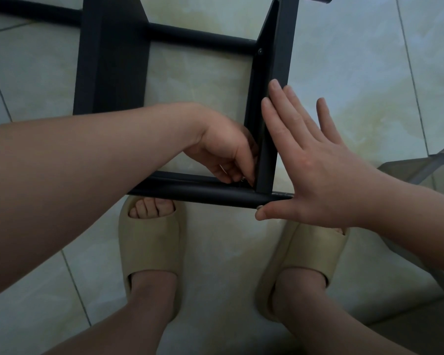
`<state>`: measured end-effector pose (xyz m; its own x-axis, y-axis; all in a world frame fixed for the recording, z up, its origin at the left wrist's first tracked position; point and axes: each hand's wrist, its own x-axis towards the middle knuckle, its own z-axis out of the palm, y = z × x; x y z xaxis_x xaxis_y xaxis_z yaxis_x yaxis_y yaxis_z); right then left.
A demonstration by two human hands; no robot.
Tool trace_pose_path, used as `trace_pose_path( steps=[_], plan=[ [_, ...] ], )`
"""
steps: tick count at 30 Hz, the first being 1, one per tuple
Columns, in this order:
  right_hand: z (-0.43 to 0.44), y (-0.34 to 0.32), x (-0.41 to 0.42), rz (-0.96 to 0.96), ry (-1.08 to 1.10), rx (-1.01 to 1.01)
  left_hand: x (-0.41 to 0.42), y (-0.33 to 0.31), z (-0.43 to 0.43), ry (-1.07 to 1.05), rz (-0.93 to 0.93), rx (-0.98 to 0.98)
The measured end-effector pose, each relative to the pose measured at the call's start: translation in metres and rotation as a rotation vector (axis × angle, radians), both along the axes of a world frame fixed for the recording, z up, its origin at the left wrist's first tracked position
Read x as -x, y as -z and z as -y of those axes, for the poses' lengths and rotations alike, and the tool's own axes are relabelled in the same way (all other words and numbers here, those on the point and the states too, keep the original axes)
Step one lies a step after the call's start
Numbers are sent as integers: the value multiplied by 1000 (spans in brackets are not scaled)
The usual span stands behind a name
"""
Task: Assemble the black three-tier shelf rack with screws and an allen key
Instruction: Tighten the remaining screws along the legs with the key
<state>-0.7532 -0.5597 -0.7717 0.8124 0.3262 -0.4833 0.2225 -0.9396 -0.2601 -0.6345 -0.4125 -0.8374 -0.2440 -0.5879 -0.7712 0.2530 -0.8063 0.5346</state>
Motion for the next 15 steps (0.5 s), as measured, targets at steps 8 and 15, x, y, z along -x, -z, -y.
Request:
trace_pose_path(
  steps=[8,15],
  plan=[
    [0,0,0,3,0,4,-3,-1,-2,-8,-23,-41],
    [0,0,0,-1,2,0,2,2,2,19,25,-25]
  ],
)
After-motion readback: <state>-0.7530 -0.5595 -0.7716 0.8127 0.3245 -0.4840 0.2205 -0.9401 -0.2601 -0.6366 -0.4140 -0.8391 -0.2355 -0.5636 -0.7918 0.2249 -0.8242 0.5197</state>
